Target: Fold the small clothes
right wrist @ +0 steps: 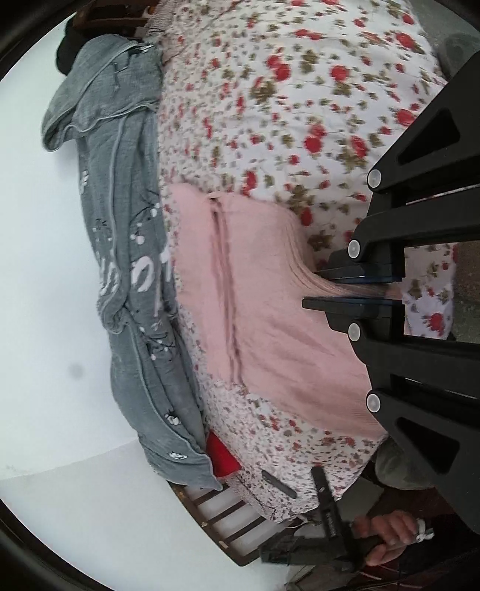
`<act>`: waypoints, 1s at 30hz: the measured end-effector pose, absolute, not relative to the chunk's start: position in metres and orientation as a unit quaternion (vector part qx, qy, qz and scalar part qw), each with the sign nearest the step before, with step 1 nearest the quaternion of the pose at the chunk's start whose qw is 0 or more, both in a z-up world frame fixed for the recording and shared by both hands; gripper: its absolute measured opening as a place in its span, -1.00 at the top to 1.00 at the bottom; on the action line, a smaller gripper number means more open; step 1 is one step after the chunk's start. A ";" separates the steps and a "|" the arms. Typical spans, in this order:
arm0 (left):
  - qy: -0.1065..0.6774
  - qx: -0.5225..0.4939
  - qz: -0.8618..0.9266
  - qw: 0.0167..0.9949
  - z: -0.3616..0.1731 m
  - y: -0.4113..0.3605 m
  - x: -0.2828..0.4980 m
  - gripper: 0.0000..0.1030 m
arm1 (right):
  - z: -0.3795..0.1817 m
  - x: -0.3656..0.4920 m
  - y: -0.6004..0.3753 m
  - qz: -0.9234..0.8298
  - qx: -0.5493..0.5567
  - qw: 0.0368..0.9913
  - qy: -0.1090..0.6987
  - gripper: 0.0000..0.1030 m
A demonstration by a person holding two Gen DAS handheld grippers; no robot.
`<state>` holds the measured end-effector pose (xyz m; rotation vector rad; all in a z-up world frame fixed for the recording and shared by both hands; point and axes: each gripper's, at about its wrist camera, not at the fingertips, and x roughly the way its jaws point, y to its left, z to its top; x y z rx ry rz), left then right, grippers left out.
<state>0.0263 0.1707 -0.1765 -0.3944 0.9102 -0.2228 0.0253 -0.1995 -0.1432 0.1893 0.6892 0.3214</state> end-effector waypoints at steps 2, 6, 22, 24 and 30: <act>0.453 -0.188 -0.114 0.864 -0.196 0.163 0.022 0.41 | -0.154 0.019 -0.203 0.149 0.088 0.923 0.343 0.89; 0.473 -0.172 -0.095 0.859 -0.221 0.154 0.018 0.41 | -0.179 0.012 -0.212 0.136 0.085 0.917 0.364 0.89; 0.490 -0.202 -0.110 0.841 -0.234 0.155 0.032 0.82 | -0.214 0.012 -0.216 0.120 0.083 0.907 0.395 0.89; 0.479 -0.229 -0.118 0.839 -0.230 0.160 0.031 0.83 | -0.211 0.012 -0.218 0.121 0.087 0.907 0.393 0.89; 0.422 -0.277 -0.131 0.853 -0.184 0.185 0.030 0.84 | -0.184 0.017 -0.229 0.140 0.114 0.910 0.374 0.89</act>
